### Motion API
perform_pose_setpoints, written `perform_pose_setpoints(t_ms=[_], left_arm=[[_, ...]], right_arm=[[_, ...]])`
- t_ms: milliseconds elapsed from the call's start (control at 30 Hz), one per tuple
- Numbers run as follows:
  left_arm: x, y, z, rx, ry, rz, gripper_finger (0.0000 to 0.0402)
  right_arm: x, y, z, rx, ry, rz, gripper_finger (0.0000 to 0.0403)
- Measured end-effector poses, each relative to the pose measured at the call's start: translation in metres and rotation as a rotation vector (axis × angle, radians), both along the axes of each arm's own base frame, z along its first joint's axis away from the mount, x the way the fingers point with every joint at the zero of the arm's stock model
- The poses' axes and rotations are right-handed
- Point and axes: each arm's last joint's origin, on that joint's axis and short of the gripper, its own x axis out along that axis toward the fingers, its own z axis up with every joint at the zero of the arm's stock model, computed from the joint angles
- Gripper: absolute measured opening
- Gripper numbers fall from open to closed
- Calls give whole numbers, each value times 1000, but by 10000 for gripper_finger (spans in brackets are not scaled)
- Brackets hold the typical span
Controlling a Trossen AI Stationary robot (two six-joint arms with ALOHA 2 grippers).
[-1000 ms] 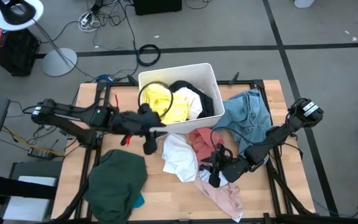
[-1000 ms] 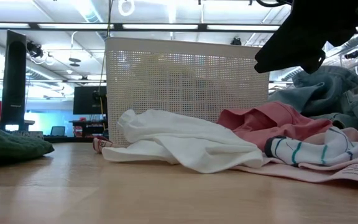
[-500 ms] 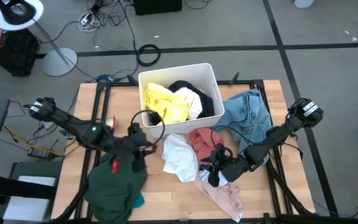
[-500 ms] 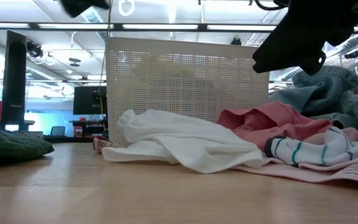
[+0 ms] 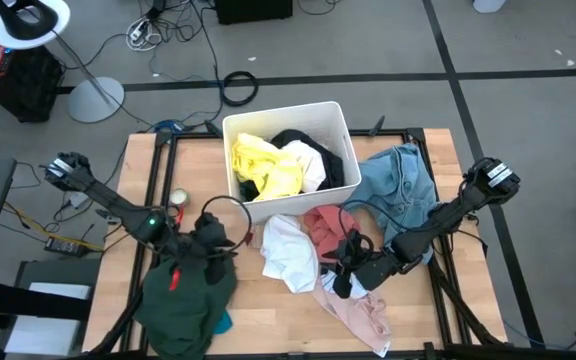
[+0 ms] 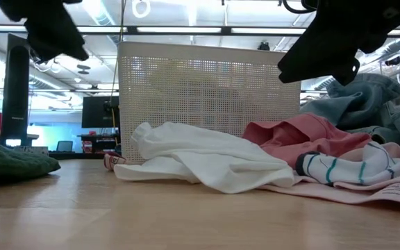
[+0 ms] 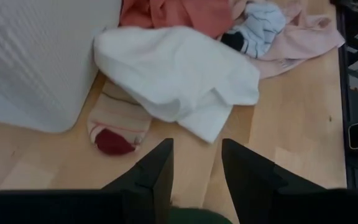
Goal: Sort clothes
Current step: Put the dark green shirt into the white bin
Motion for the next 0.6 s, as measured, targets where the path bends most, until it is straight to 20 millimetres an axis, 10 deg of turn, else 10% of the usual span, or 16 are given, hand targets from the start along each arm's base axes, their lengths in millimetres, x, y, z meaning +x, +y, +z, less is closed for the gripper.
perform_pose_setpoints(t_ms=[600], left_arm=[[-12,-4,-31,-76,46,46,142]], right_arm=[[0,0,0,-1,1,1,115]])
